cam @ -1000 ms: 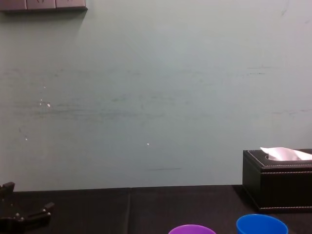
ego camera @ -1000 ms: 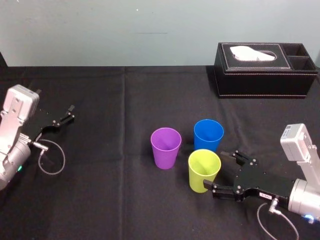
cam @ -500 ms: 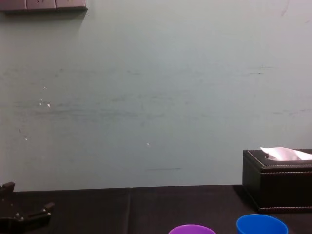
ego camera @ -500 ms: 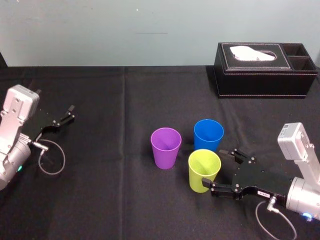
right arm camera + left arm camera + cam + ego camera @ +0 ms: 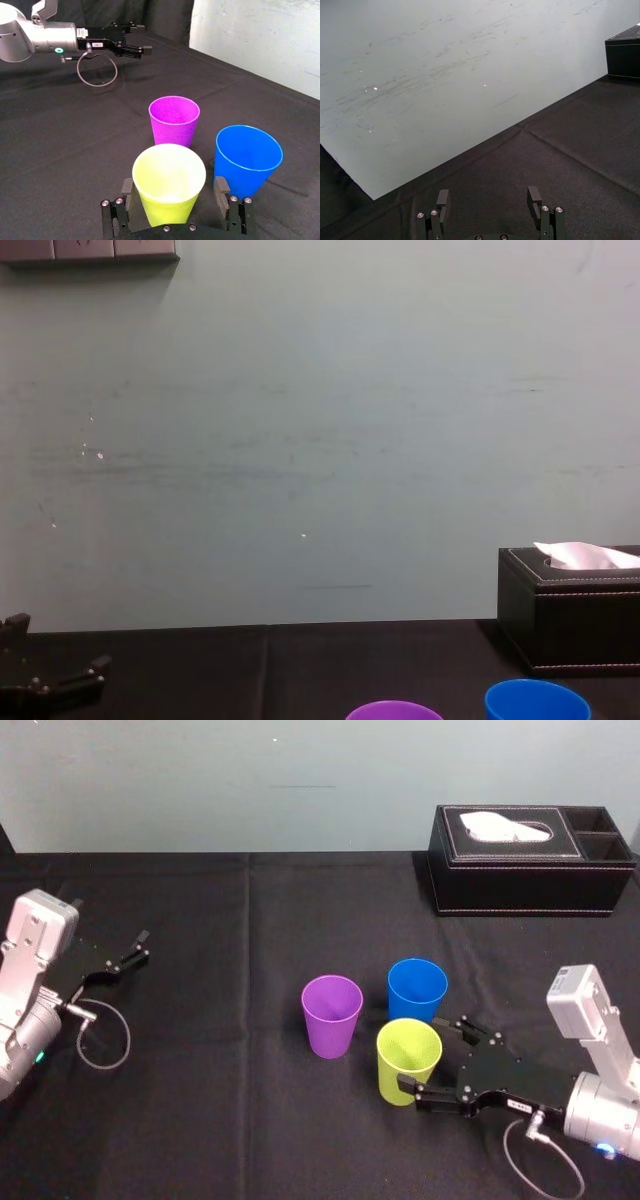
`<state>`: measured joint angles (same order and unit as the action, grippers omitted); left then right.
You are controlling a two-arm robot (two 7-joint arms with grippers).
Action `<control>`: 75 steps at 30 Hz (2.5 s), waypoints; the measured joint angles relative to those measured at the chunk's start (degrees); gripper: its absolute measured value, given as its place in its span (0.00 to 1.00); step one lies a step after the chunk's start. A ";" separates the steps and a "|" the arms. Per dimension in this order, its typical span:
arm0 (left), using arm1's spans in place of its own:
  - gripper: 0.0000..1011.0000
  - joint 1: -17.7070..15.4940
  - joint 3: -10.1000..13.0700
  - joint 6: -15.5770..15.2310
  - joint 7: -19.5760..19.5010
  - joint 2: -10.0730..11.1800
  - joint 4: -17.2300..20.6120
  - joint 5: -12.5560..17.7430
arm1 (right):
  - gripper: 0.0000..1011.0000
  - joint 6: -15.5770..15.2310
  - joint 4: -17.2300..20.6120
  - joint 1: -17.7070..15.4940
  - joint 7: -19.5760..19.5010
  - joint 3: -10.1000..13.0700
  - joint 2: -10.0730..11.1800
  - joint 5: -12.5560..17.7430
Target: Stack the three plastic cups sequentially using one hand.
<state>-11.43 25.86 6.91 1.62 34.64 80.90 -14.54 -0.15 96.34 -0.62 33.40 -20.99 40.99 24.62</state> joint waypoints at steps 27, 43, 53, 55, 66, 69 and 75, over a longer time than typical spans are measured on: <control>1.00 0.00 0.00 0.00 0.00 0.00 0.00 0.00 | 0.99 0.05 -1.23 1.56 -0.01 -1.45 -1.73 -1.02; 1.00 0.00 0.00 0.00 0.00 0.00 0.00 0.00 | 0.80 0.02 -1.13 1.50 -0.05 -1.42 -1.64 -0.95; 1.00 0.00 0.00 0.00 0.00 0.00 0.00 0.00 | 0.74 0.02 -1.09 1.48 -0.05 -1.37 -1.59 -0.90; 1.00 0.00 0.00 0.00 0.00 0.00 0.00 0.00 | 0.74 0.02 -1.09 1.48 -0.05 -1.37 -1.59 -0.90; 1.00 0.00 0.00 0.00 0.00 0.00 0.00 0.00 | 0.73 0.14 1.71 -0.01 -2.35 0.38 -1.26 -1.21; 1.00 0.00 0.00 0.00 0.00 0.00 0.00 0.00 | 0.73 -0.12 3.07 -0.71 -3.11 1.23 -1.06 -1.13; 1.00 0.00 0.00 0.00 0.00 0.00 0.00 0.00 | 0.73 -1.61 7.08 -2.07 -4.52 3.29 -0.46 -0.51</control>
<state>-11.43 25.86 6.91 1.62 34.65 80.90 -14.54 -1.75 103.42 -2.69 28.87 -17.70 40.53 24.11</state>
